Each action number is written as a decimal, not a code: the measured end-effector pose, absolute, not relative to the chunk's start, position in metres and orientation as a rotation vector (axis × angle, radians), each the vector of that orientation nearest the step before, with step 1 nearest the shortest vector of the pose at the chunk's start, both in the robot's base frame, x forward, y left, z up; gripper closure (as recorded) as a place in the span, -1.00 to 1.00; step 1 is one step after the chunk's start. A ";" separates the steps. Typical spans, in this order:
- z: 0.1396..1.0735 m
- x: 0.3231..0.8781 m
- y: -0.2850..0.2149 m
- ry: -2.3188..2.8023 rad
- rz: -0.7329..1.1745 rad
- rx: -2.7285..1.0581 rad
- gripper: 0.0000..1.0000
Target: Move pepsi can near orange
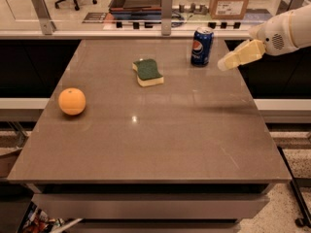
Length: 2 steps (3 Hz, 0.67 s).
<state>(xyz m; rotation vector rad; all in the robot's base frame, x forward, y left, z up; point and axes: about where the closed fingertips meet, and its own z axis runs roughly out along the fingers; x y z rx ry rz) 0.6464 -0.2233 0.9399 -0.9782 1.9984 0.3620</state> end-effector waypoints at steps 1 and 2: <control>0.929 0.667 -0.218 1.973 0.414 -0.898 -1.00; 0.922 0.688 -0.213 1.925 0.404 -0.853 -1.00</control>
Offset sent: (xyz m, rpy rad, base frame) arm 0.0659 0.0083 -0.0196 0.1461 -0.1365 -0.0973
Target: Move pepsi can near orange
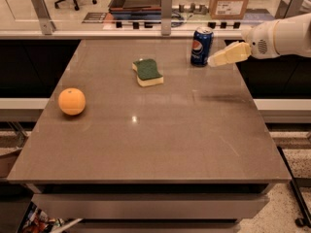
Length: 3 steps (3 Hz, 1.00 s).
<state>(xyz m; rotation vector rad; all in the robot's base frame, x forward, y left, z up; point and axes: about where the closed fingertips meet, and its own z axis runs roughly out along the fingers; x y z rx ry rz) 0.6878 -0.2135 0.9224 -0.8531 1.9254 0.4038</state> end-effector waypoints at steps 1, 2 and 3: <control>0.920 0.708 -0.207 1.885 0.383 -0.841 -1.00; 0.918 0.725 -0.201 1.866 0.368 -0.837 -1.00; 0.914 0.740 -0.191 1.849 0.404 -0.827 -1.00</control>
Offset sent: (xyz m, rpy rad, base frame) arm 0.0559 0.0135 -0.0028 0.0040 -0.1010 -0.0310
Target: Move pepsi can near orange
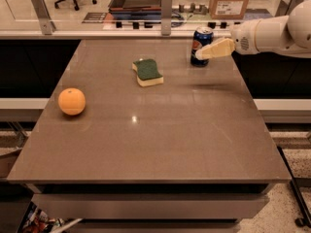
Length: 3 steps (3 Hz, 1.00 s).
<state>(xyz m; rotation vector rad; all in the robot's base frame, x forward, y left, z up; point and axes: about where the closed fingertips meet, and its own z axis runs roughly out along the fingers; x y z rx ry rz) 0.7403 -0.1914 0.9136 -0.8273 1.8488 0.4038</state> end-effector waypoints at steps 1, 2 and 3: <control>0.910 0.754 -0.181 1.829 0.451 -0.815 -1.00; 0.907 0.765 -0.172 1.835 0.461 -0.833 -1.00; 0.904 0.776 -0.166 1.838 0.471 -0.846 -1.00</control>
Offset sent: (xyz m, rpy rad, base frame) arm 0.0390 0.0240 -0.0053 0.0230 0.0173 0.0410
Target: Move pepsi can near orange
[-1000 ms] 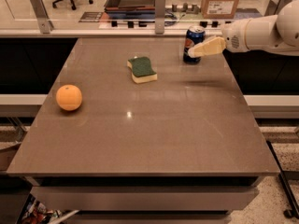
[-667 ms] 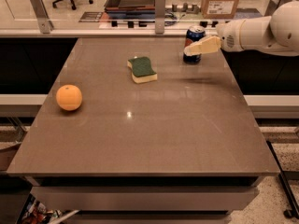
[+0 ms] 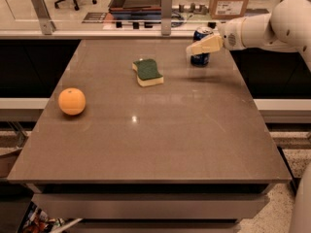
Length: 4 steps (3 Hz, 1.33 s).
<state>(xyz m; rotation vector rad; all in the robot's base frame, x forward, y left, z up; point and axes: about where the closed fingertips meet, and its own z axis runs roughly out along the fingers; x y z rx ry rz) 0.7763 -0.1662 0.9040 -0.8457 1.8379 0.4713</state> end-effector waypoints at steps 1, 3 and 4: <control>0.902 0.785 -0.161 1.853 0.470 -0.867 -0.62; 0.898 0.786 -0.155 1.853 0.479 -0.873 0.28; 0.896 0.787 -0.152 1.854 0.484 -0.876 0.76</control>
Offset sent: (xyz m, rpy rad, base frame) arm 0.0081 0.0049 -0.0022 -0.0152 0.0122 0.0101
